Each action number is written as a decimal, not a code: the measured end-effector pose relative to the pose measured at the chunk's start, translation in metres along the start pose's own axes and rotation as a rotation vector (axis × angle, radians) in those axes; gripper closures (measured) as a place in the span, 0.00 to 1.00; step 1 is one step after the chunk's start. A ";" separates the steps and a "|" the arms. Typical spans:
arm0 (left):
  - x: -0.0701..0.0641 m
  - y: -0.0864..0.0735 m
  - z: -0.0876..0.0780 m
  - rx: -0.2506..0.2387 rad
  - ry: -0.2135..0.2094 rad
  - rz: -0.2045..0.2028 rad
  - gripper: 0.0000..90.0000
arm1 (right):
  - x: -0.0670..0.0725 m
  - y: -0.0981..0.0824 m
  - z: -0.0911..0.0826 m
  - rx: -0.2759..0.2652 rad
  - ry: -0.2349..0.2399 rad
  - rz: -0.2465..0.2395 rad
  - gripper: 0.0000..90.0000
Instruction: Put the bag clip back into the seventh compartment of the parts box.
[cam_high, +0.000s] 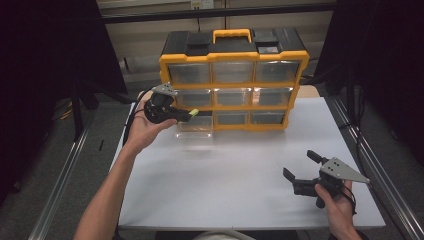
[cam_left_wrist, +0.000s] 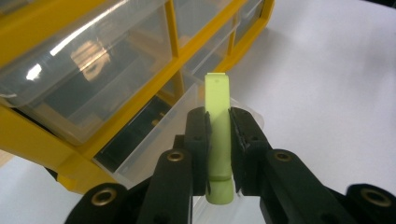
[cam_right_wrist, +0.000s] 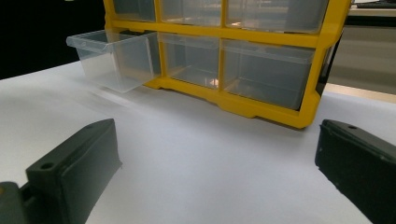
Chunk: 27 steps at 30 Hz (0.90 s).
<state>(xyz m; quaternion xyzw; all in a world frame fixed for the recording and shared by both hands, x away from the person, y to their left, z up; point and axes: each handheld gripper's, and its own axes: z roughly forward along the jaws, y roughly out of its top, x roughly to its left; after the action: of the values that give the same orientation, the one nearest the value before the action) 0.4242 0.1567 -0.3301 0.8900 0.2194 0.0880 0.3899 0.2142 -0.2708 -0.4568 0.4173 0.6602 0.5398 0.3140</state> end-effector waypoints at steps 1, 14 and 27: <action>0.001 0.000 0.001 0.010 -0.002 0.002 0.87 | 0.000 0.000 0.000 0.000 0.000 0.000 0.00; -0.008 0.000 0.015 0.060 0.003 0.046 0.87 | 0.000 0.000 0.001 0.003 0.003 -0.002 0.00; 0.005 -0.004 0.033 0.135 -0.021 0.052 0.87 | 0.000 0.000 0.001 0.000 0.005 -0.007 0.00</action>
<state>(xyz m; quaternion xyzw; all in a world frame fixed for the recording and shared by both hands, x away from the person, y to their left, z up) 0.4387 0.1398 -0.3558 0.9205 0.1975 0.0738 0.3291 0.2151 -0.2699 -0.4570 0.4135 0.6626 0.5396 0.3143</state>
